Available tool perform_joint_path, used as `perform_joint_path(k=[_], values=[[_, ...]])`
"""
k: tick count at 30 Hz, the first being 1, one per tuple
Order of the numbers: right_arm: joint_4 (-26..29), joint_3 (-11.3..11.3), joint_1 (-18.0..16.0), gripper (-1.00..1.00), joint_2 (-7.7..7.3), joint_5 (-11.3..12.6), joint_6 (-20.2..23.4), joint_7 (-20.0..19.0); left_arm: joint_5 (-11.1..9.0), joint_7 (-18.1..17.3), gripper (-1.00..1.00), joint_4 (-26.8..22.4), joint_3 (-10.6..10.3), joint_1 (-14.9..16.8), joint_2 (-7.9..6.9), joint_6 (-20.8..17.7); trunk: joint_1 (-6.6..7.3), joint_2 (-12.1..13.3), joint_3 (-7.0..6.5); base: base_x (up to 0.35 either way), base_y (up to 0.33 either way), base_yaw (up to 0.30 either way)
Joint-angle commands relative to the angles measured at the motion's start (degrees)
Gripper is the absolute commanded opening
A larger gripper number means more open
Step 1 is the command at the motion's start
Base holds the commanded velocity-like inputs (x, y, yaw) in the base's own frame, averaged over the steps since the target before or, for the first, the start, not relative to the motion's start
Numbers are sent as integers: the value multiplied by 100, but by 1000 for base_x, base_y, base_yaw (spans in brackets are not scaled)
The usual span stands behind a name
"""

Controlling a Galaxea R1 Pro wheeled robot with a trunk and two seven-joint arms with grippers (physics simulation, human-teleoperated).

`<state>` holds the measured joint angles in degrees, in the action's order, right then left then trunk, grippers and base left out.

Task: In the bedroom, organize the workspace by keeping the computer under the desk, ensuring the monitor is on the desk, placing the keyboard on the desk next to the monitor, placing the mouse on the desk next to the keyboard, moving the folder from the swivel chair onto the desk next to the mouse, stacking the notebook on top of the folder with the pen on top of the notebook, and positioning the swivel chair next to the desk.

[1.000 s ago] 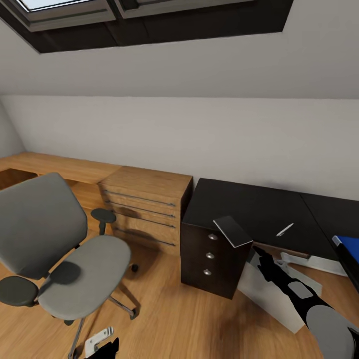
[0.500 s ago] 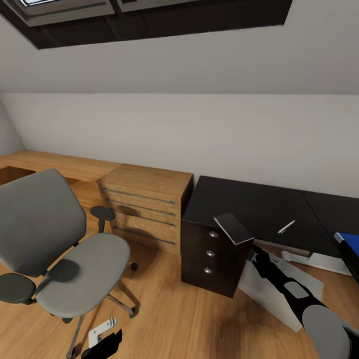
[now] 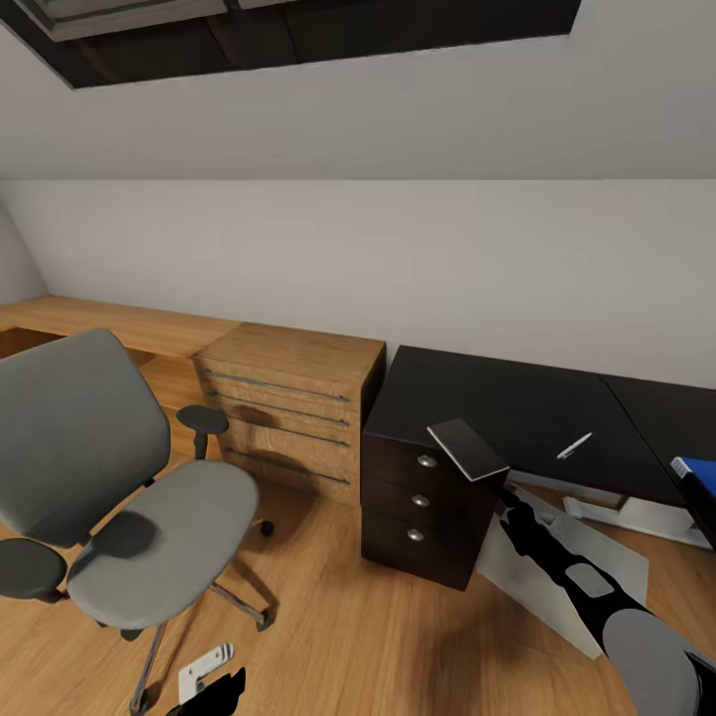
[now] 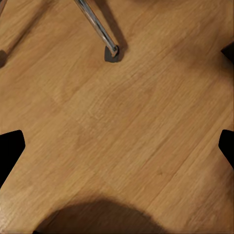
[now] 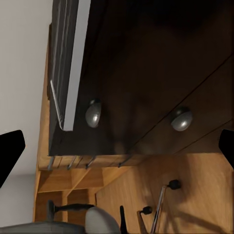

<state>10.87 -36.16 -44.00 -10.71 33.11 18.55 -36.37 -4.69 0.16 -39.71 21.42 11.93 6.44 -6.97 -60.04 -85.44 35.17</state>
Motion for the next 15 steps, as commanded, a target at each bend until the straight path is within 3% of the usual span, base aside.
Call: perform_joint_path(k=[1,9,15], values=[[-2,-13,-4,100,-3,17,51,-9,-50,2,100,-7,14,2,4,-37,-22,-45,24,0,0,0],[-5,-13,-4,100,-9,-78,52,-24,-49,1,100,13,15,2,5,-33,-198,-365,168,0,0,0],[-5,-12,-4,100,-4,-97,52,-28,-49,1,100,16,17,2,3,-33,-198,-365,168,0,0,0]])
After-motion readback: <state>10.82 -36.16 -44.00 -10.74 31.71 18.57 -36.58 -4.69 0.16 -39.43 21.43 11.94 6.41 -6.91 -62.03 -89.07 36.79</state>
